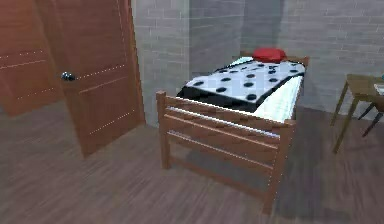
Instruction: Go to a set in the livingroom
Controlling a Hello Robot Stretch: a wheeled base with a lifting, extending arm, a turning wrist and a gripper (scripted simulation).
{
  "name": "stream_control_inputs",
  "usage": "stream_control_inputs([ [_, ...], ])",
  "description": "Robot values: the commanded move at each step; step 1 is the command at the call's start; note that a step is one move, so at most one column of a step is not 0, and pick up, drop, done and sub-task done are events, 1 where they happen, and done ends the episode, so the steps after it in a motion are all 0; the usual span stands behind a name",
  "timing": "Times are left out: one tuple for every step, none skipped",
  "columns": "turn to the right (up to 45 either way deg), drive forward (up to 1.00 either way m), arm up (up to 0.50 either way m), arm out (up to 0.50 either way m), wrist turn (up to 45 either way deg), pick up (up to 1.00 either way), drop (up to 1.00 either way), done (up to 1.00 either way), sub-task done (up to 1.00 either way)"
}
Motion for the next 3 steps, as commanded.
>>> stream_control_inputs([
  [45.0, 0.0, 0.0, 0.0, 0.0, 0.0, 0.0, 0.0, 0.0],
  [45.0, 0.0, 0.0, 0.0, 0.0, 0.0, 0.0, 0.0, 0.0],
  [15.0, 0.0, 0.0, 0.0, 0.0, 0.0, 0.0, 0.0, 0.0],
])
